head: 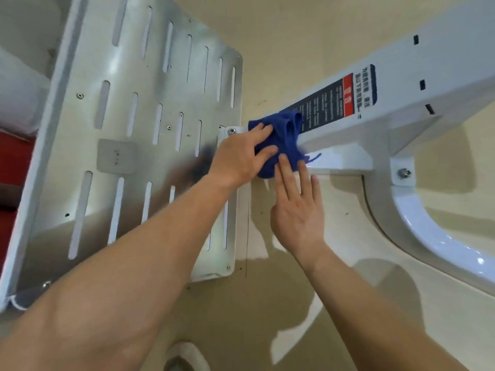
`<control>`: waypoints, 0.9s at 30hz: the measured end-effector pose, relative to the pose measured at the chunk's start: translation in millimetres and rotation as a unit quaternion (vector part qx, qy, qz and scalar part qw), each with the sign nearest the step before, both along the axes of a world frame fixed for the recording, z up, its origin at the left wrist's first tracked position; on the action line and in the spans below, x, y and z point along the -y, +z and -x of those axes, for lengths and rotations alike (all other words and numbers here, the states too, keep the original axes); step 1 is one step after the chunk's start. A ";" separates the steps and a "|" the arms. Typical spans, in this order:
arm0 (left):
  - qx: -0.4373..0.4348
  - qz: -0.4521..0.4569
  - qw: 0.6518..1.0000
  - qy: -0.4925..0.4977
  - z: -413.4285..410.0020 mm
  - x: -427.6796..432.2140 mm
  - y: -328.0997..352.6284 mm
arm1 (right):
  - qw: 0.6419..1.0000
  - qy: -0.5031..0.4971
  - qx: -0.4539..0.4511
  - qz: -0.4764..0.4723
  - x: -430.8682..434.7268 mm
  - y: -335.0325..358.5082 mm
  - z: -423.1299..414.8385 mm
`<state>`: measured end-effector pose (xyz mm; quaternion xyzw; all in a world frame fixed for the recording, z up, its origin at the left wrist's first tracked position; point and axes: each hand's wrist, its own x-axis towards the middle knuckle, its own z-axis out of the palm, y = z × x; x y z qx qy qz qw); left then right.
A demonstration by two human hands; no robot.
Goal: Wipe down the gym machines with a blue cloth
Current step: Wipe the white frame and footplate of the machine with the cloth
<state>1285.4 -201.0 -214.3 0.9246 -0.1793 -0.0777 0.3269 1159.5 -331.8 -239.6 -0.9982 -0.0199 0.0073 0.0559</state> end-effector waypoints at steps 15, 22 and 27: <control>0.116 -0.142 0.979 -0.092 -19.5 -1.0 4.8 | 0.676 -0.309 -0.038 -0.668 -48.7 -5.8 -42.1; 0.064 -0.177 0.981 -0.054 -21.0 -7.9 -22.0 | 0.675 -0.370 0.139 -0.623 -68.1 -14.7 -57.5; 0.037 0.012 0.987 -0.154 -12.7 -5.1 -34.1 | 0.648 -0.345 0.206 -0.647 -67.9 -26.5 -76.1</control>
